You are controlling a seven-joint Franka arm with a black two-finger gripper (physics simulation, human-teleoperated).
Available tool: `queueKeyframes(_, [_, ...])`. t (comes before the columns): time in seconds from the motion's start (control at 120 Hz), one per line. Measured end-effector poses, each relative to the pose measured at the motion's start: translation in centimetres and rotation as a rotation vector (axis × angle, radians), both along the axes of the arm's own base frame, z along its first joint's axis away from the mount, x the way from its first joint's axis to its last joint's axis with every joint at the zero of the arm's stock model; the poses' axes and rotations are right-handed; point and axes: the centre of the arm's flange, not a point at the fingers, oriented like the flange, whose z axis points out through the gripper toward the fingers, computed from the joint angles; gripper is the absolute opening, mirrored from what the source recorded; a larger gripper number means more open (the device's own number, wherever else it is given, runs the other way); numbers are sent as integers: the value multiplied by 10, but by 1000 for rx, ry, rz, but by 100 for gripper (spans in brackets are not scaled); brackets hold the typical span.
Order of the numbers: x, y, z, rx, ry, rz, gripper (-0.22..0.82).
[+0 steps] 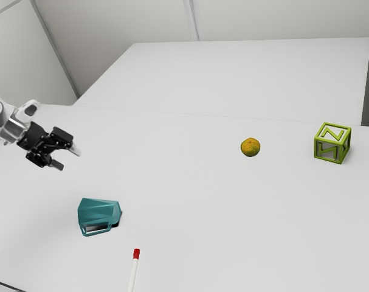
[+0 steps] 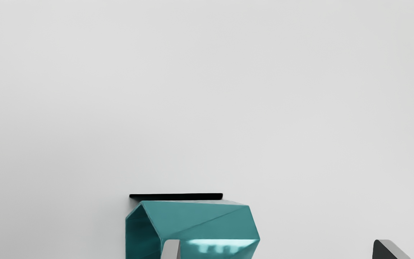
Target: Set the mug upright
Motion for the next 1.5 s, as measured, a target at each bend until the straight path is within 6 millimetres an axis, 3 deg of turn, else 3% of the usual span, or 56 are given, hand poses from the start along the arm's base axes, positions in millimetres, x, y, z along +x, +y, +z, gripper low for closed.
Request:
queueKeyframes(0.192, [-22, 6, -18, -14, -70, -15, 58])
queueKeyframes(0.35, [-51, 16, -50, -36, -73, 3, 58])
queueKeyframes(0.633, [-82, 22, -95, -115, -143, 82, 58])
queueKeyframes(0.867, [-91, 28, -111, -145, -221, 106, 58])
queueKeyframes(1.5, [-106, 23, -148, -359, -181, 98, 59])
